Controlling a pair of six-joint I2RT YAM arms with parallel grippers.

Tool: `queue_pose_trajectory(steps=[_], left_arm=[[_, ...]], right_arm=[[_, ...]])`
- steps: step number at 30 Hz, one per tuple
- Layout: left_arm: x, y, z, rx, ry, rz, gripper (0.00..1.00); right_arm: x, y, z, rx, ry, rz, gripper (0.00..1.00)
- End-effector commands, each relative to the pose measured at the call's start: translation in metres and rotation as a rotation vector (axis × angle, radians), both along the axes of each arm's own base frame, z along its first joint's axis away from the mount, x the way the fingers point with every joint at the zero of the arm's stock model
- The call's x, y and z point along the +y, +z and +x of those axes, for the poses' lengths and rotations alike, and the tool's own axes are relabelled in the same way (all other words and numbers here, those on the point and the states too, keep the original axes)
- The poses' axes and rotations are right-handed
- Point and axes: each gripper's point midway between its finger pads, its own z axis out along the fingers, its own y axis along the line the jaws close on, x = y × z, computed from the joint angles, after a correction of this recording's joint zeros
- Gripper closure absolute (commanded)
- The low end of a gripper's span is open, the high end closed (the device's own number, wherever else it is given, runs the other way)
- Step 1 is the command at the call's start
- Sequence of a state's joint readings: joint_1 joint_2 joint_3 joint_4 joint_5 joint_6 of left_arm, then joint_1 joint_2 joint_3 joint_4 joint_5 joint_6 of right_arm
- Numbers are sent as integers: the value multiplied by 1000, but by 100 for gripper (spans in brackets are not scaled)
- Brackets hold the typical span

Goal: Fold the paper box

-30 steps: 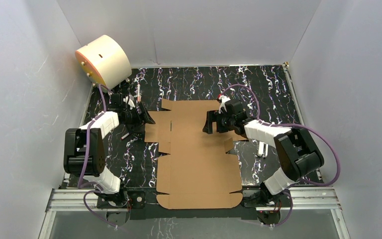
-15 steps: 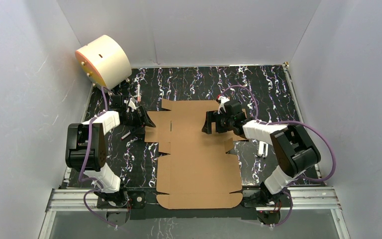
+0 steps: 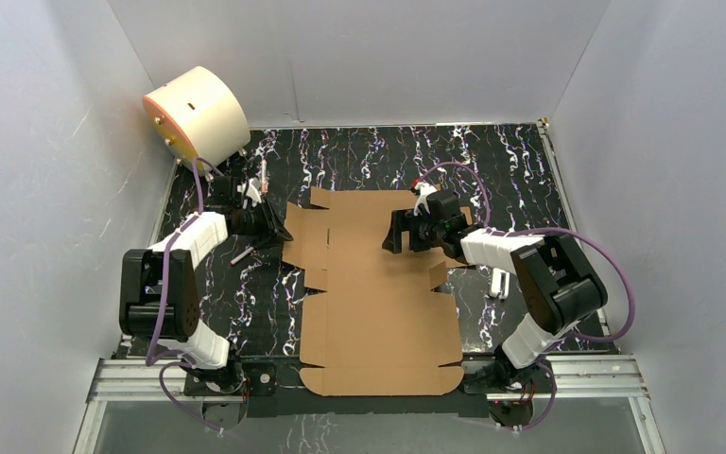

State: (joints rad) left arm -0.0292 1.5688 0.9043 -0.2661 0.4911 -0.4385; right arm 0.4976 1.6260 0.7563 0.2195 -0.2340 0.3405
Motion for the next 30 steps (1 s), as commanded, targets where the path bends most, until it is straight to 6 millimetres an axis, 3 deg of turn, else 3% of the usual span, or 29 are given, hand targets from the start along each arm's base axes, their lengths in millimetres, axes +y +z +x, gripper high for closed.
queue_pose_trajectory(steps=[1,10,16,30], left_arm=[[-16,29,-1,-48,-48,-6,69],[-42,42,2,-92,-110,52,53],[-57,43,0,-91,-138,53,50],[-95,71,-2,-155,-200,34,39]], right_arm=[[5,-6,-2,14,12,21,2],[6,-8,-4,24,16,33,3],[7,-7,-4,22,16,36,3],[7,-7,-4,22,12,42,3]])
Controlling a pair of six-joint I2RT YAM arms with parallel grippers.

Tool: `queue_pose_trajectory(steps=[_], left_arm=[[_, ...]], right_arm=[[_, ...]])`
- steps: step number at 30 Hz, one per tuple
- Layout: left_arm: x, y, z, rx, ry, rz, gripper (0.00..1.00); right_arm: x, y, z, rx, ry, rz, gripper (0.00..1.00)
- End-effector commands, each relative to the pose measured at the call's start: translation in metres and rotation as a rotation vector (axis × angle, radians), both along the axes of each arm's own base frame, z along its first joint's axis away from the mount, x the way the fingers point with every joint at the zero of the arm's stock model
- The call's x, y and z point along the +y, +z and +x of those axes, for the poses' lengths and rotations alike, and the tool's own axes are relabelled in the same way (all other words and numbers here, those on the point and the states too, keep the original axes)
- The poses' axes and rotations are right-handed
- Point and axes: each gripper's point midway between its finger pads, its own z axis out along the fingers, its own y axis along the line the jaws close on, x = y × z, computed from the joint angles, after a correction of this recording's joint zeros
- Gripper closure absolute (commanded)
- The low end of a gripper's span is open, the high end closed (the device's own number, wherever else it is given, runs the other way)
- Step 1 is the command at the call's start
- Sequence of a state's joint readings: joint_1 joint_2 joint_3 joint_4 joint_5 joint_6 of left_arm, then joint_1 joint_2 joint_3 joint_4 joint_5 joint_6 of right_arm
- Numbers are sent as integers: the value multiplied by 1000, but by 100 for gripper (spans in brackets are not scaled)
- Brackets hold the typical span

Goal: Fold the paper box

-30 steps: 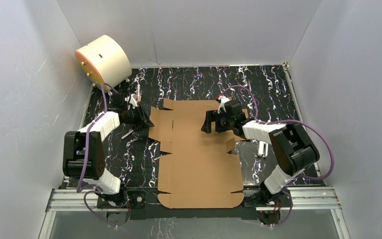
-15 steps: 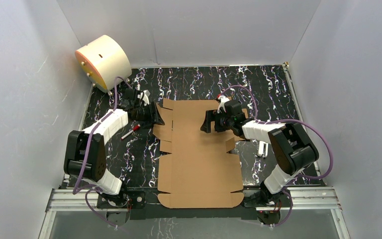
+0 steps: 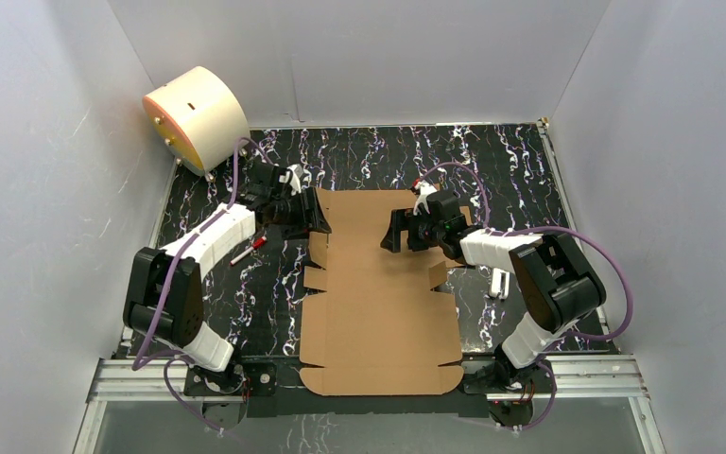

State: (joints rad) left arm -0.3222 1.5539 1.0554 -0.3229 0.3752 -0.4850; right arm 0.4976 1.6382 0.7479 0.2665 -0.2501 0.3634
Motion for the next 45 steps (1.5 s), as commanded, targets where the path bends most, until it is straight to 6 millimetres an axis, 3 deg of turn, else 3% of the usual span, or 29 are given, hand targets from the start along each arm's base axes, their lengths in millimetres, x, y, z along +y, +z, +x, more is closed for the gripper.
queue_pose_trajectory(steps=[1,10,17,22,27,37,41,45], left_arm=[[-12,29,1,-48,-13,-31,39],[-49,29,-7,-44,-83,-35,37],[-75,17,-14,-26,-131,-37,36],[-80,10,-15,-24,-139,-19,35],[-66,20,-9,-90,-106,39,34],[-17,52,1,-254,3,209,26],[4,71,4,-320,57,255,22],[17,94,4,-383,85,268,20]], right_arm=[[2,-9,-6,28,14,9,3],[3,-12,-7,37,12,11,3],[3,-14,-7,42,10,10,3],[2,-14,-7,41,8,9,3],[1,-5,-4,19,0,4,3],[3,43,8,-75,10,12,2],[-5,72,16,-147,-10,-9,1],[-25,94,23,-194,-55,-48,2]])
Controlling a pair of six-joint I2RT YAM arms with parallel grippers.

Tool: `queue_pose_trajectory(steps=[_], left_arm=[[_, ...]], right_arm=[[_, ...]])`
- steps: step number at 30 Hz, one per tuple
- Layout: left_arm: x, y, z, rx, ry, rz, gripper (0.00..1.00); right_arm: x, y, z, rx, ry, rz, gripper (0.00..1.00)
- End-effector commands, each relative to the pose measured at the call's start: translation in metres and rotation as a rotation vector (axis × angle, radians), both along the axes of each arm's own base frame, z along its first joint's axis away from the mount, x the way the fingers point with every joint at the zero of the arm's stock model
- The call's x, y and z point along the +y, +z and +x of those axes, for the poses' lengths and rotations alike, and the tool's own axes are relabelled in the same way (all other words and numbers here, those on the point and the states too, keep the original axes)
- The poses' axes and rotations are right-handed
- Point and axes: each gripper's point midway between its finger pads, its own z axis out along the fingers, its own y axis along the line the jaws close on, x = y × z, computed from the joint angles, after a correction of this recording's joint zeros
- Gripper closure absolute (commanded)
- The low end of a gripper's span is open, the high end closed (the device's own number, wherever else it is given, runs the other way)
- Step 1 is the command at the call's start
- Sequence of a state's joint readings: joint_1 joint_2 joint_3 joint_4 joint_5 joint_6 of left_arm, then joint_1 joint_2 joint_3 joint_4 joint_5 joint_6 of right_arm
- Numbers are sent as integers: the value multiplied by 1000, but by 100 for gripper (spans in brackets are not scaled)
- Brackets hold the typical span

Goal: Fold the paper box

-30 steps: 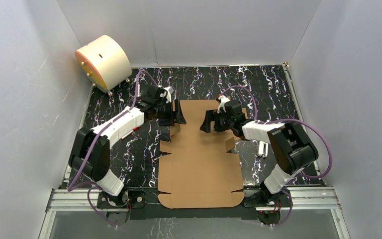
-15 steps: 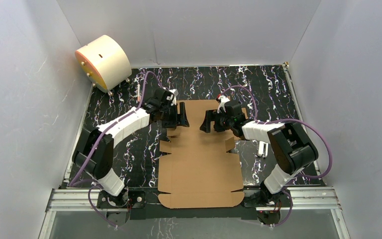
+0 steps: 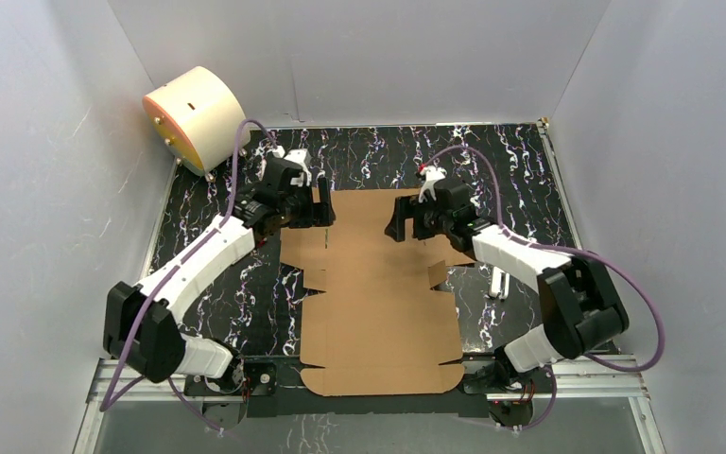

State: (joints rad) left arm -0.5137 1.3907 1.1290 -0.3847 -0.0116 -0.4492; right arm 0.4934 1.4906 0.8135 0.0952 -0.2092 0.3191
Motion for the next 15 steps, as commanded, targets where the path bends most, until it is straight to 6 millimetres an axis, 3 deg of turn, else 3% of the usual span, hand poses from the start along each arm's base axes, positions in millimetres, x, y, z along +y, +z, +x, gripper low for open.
queue_pose_trajectory(steps=[1,5,8,15], left_arm=[[26,37,2,-107,53,45,19],[21,52,-1,-136,35,-7,18],[10,52,-2,-127,10,-63,17],[-22,29,0,-40,-64,-175,16]], right_arm=[[-22,49,21,-129,-59,-31,1],[-53,59,24,-143,-127,-70,1],[-77,60,27,-139,-177,-91,1],[-131,45,30,-78,-299,-82,1]])
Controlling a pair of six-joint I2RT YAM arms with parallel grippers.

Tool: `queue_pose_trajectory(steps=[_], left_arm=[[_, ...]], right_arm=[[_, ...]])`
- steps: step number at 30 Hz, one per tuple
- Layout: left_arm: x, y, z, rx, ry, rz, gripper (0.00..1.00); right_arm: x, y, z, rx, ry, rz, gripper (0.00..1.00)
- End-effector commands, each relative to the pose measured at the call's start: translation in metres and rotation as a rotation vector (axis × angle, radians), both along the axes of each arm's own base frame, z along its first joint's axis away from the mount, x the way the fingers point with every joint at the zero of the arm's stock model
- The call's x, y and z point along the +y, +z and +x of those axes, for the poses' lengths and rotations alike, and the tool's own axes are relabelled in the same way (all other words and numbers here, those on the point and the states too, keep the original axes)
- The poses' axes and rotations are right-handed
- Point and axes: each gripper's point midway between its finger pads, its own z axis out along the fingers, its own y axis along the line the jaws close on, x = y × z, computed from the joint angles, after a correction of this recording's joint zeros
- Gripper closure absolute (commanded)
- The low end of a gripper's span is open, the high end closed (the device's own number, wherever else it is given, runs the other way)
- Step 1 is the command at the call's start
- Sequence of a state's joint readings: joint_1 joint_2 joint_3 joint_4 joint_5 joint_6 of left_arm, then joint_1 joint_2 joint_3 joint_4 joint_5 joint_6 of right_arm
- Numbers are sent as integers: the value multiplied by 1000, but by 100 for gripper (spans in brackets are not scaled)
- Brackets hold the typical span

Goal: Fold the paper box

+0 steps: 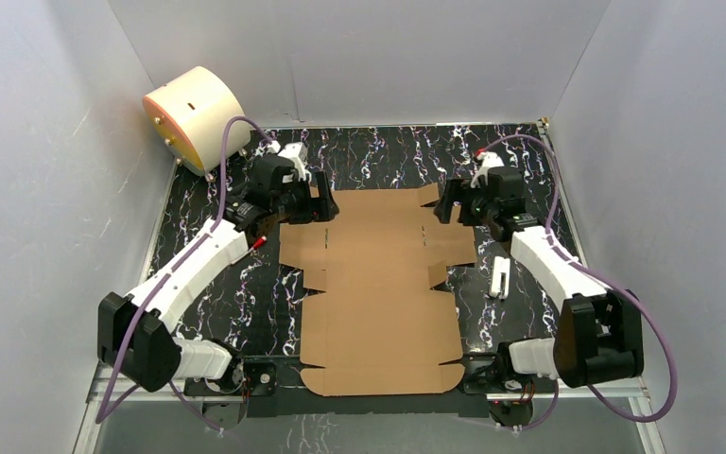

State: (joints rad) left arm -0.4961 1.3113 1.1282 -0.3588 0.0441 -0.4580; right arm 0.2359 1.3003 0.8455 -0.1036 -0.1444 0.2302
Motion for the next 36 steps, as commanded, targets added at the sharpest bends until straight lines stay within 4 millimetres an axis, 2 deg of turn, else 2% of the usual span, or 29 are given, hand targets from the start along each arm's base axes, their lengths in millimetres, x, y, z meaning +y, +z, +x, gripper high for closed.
queue_pose_trajectory(steps=[1,4,7,12,13,15,24,32,36], left_arm=[[-25,-6,4,37,-60,-102,16],[-36,-20,8,80,-84,-130,16],[-46,-34,13,124,-102,-144,16],[-56,-58,22,180,-118,-143,16],[-57,-65,24,195,-117,-137,16],[-60,-77,26,224,-124,-131,16],[-66,-120,26,311,-124,-121,17],[-63,-150,14,370,-103,-131,18],[-60,-162,8,395,-91,-130,18]], right_arm=[[-29,-6,0,17,-59,8,1],[-43,-23,1,68,-99,29,1],[-47,-37,2,106,-105,63,1],[-57,-58,3,142,-137,100,1],[-66,-62,3,156,-166,108,1],[-71,-69,5,164,-177,128,2],[-63,-97,-2,234,-142,185,15],[-49,-99,-6,255,-82,250,32],[-38,-89,-7,247,-40,308,40]])
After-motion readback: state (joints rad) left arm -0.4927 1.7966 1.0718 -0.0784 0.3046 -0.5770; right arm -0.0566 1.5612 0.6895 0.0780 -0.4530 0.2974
